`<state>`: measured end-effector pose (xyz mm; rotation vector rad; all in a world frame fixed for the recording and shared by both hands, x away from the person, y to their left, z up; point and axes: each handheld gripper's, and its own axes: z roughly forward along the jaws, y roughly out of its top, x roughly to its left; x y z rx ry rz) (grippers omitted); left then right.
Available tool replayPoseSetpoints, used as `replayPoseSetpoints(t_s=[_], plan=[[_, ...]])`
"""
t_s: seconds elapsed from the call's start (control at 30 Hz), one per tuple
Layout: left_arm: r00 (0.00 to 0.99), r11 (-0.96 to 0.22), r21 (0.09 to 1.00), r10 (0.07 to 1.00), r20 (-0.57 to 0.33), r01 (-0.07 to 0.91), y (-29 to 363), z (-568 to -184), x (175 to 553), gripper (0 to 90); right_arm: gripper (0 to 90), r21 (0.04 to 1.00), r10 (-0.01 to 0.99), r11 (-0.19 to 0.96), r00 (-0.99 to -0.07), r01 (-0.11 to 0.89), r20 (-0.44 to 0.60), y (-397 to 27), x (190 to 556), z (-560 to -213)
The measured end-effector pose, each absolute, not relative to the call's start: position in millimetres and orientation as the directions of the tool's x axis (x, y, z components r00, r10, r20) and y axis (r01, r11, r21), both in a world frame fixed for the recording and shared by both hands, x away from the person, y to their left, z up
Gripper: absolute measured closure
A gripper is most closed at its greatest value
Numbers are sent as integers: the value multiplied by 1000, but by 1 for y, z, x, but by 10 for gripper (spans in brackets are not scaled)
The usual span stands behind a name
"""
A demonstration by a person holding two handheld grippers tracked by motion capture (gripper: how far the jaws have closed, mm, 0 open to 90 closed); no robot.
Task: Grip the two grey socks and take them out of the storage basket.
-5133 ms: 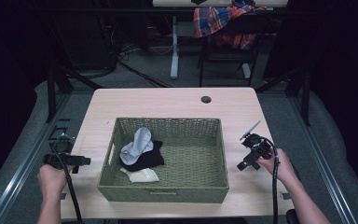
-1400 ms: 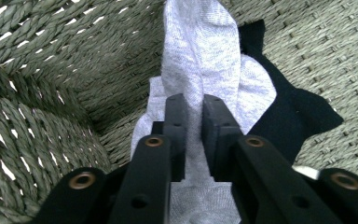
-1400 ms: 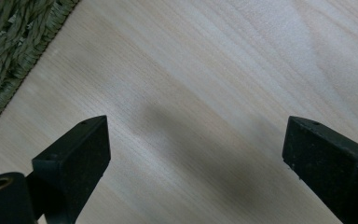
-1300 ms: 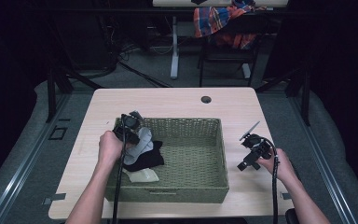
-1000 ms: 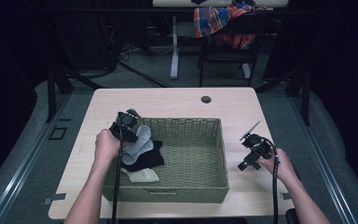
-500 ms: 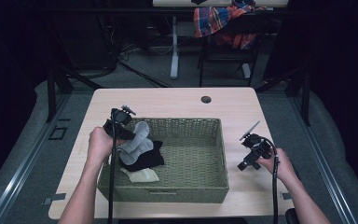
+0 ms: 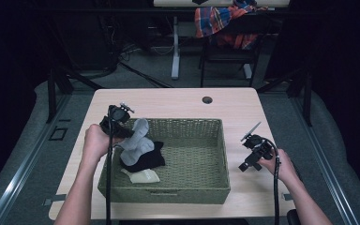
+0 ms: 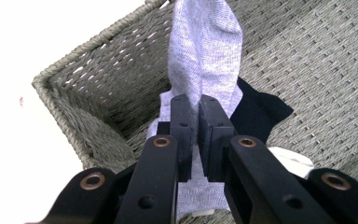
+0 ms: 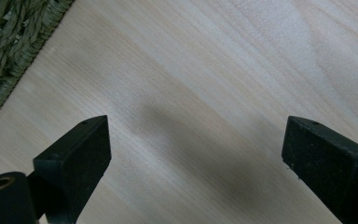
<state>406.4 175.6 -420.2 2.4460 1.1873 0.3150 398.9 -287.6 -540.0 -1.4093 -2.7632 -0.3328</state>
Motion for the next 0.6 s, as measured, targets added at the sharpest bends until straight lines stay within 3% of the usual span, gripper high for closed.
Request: replayPoseSetpoints(t_s=[0.07,0.6], plan=[[614,-558,454,789,32,694,175,-418,405,856,78,117,766,626,-636,771,93,-289,403,-535],[601,-550,495,797,68,673,182,-398,397,856,78,138,780,604,-618,785,99,-289,402,-538]])
